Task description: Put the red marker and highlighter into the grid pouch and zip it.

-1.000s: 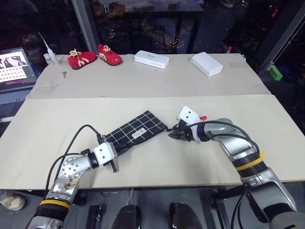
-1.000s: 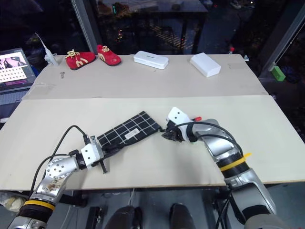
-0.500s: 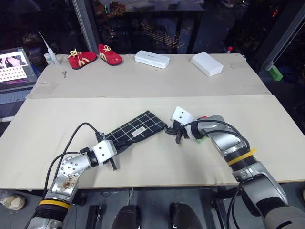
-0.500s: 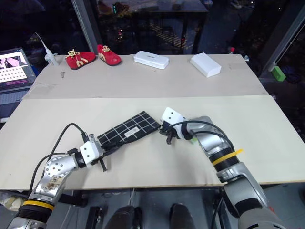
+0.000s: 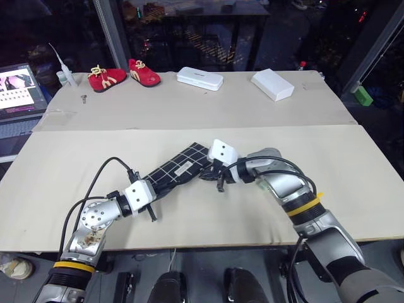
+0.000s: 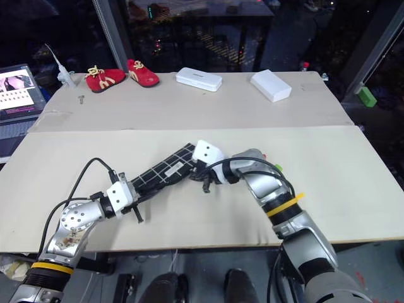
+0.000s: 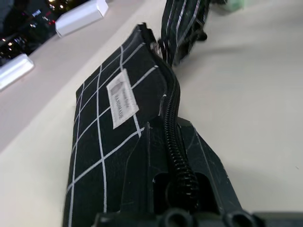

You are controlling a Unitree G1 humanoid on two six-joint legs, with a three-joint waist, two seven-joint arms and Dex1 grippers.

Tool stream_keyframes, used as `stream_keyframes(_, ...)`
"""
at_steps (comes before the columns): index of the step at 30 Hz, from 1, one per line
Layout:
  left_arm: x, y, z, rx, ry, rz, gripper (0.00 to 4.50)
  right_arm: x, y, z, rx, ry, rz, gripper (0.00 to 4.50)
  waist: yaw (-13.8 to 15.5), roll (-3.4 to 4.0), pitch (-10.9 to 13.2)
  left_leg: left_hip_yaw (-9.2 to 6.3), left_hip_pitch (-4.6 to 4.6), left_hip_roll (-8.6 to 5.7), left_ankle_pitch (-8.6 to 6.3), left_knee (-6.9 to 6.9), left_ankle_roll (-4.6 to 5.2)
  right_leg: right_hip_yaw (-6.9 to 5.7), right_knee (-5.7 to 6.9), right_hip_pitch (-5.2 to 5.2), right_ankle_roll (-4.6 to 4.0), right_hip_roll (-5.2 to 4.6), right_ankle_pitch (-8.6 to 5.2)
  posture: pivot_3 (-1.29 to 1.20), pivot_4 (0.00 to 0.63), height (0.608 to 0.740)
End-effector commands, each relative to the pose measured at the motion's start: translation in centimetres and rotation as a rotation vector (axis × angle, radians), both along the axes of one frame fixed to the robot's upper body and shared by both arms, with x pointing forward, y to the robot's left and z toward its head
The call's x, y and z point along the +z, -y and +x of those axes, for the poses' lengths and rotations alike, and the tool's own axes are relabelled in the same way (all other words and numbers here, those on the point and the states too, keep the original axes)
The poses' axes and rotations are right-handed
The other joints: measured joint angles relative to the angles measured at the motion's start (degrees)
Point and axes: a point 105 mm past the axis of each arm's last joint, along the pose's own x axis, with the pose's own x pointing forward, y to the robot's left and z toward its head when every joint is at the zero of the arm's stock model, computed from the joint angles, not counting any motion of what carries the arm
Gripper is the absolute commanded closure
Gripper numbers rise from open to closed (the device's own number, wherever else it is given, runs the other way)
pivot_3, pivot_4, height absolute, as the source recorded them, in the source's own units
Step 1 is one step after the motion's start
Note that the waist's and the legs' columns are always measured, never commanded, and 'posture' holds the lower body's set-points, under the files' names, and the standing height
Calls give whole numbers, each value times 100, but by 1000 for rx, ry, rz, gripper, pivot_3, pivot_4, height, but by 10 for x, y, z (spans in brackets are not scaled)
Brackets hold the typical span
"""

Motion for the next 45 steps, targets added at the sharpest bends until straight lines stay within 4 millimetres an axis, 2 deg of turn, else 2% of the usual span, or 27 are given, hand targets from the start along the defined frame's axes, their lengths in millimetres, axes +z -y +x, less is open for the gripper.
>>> stream_keyframes(1, 12, 8, 2, -28, 37, -25, 4500, 13, -17, -10, 84, 34, 14, 4457, 5, 0, 0, 0, -1, -2, 0, 0, 0, 0, 0, 0, 0, -2, 0, 0, 150, 740)
stream_keyframes(4, 14, 11, 3, -39, 41, -30, 4500, 11, -20, -19, 136, 13, 1, 4457, 6, 0, 0, 0, -1, -4, 0, 1, 0, 0, -1, 1, 0, -3, 0, 0, 150, 740)
stream_keyframes(8, 13, 12, 3, -45, 39, -32, 4500, 14, -23, -19, 136, 1, 31, 4457, -1, 0, 0, 0, 1, -7, 0, 1, 0, -1, 1, 1, 0, 1, 0, 0, 150, 740)
stream_keyframes(12, 12, 13, 1, -53, 36, -33, 4500, 32, -34, -27, 158, -70, 169, 4457, -26, 0, 0, 0, 2, -6, 0, 1, 0, 0, 2, 0, 0, 2, 0, 0, 150, 740)
stream_keyframes(17, 9, 12, -1, -55, 32, -32, 4500, 33, -27, -29, 147, -84, 182, 4457, -2, 0, 0, -1, 2, -5, 0, 1, -1, -1, 3, 1, 0, 1, 0, 0, 150, 740)
stream_keyframes(18, 8, 12, -1, -55, 31, -32, 4500, 32, -22, -26, 112, -80, 178, 4457, 7, 0, 0, -1, 2, -4, 0, 1, -1, -1, 3, 1, 0, 0, 0, 0, 150, 740)
stream_keyframes(20, 8, 11, -2, -54, 30, -32, 4500, 34, -13, -21, 44, -112, 195, 3777, 6, 0, 0, -3, 1, -4, 0, 1, -1, -2, 1, 2, 0, -2, 0, 0, 150, 740)
stream_keyframes(26, 8, 10, -2, -32, 23, -73, 4500, 48, 40, -44, 15, -168, 235, 3777, 75, -1, 0, -9, -7, -5, 0, 1, 0, -7, -7, 3, 0, -7, 0, 0, 150, 740)
stream_keyframes(29, 9, 9, -1, -10, 19, -104, 4500, 49, 62, -54, -50, -185, 242, 3777, 78, -2, 1, -9, -6, -4, 0, 1, 1, -5, -9, 2, 0, -9, 0, 0, 150, 740)
stream_keyframes(34, 13, 8, 2, 16, 17, -149, 4500, 50, 86, -59, -163, -175, 230, 3777, 46, -4, 2, -9, 7, 2, 0, 1, 0, 1, -4, 7, -1, -2, 0, 0, 150, 740)
stream_keyframes(36, 15, 7, 4, 26, 18, -165, 4500, 52, 97, -55, -237, -151, 222, 3777, 48, -4, 2, -9, 10, 0, 0, 1, 0, 3, -3, 9, -1, -2, 0, 0, 150, 740)
stream_keyframes(38, 17, 6, 5, 39, 16, -184, 4500, 56, 121, -29, -445, -61, 222, 3777, 52, -6, 2, -10, 10, 0, 0, 1, 0, 3, -5, 11, -1, -3, 0, 0, 150, 740)
stream_keyframes(41, 17, 6, 6, 51, 11, -204, 4500, 65, 152, -10, -656, 26, 246, 3777, 66, -7, 2, -9, 8, -6, 0, 1, 0, 3, -6, 10, 0, -4, 0, 0, 150, 740)
stream_keyframes(42, 17, 6, 6, 52, 9, -207, 4500, 65, 158, -11, -686, 30, 249, 3242, 78, -7, 3, -8, 7, -9, 0, 1, 0, 3, -6, 9, 0, -3, 0, 0, 150, 740)
stream_keyframes(43, 16, 7, 6, 52, 7, -209, 4500, 65, 162, -13, -712, 29, 247, 3071, 90, -7, 2, -7, 4, -11, 0, 1, 0, 3, -6, 6, 0, -3, 0, 0, 150, 740)
stream_keyframes(45, 15, 7, 7, 53, 5, -211, 4500, 58, 165, -20, -714, 17, 207, 2372, 112, -7, 2, -8, 2, -12, 0, 1, 0, 1, -8, 6, 1, -1, -1, 0, 150, 740)
